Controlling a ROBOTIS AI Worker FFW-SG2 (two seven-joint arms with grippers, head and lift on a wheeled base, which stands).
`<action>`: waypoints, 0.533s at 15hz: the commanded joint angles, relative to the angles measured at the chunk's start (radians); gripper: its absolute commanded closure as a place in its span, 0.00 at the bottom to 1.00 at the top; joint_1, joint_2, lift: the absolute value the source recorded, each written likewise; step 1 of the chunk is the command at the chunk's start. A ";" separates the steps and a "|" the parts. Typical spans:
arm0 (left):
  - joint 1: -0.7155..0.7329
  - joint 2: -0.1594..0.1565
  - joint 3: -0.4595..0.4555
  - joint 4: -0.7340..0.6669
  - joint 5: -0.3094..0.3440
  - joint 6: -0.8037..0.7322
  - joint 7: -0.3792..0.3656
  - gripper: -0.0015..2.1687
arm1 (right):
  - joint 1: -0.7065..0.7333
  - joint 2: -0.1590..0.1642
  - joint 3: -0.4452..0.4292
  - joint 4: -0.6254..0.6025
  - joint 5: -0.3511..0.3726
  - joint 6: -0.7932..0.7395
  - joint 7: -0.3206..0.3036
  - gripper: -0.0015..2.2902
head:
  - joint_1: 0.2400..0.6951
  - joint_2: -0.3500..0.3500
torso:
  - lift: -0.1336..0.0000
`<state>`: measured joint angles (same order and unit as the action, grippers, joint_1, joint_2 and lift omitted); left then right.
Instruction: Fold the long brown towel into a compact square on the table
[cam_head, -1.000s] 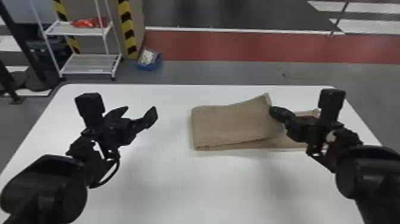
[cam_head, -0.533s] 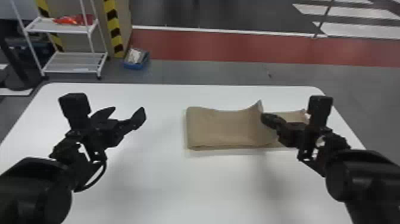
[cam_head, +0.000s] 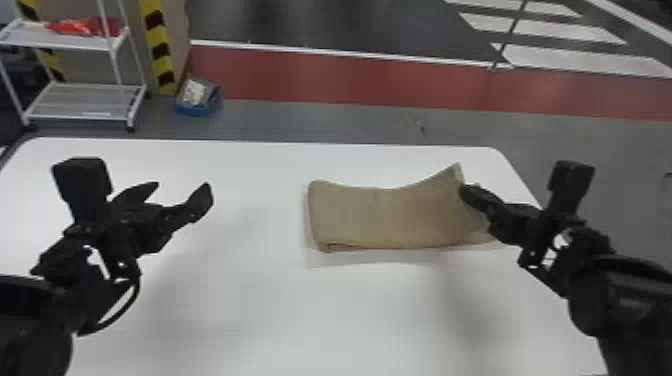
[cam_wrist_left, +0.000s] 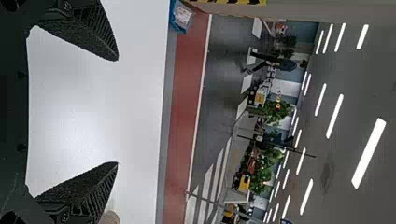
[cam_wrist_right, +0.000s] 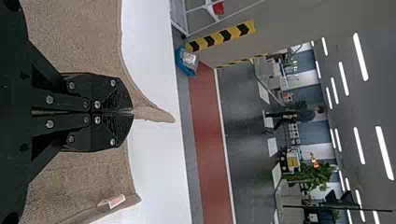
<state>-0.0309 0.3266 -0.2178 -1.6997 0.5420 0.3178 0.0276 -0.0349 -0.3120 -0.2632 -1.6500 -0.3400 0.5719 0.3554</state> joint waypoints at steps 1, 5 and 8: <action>0.008 -0.001 0.000 -0.005 -0.005 0.001 0.000 0.04 | -0.020 -0.001 0.024 0.075 0.022 -0.060 0.005 0.51 | 1.00 0.23 | 0.07; 0.017 0.000 0.012 -0.011 -0.014 0.013 0.000 0.04 | 0.000 -0.002 -0.025 0.036 -0.010 -0.063 0.031 0.51 | 1.00 0.23 | 0.07; 0.017 -0.001 0.012 -0.015 -0.017 0.016 0.000 0.04 | 0.006 -0.044 -0.103 0.029 -0.067 -0.060 0.033 0.51 | 1.00 0.21 | 0.07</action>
<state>-0.0139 0.3262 -0.2059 -1.7129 0.5260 0.3324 0.0276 -0.0277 -0.3309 -0.3333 -1.6265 -0.3797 0.5095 0.3881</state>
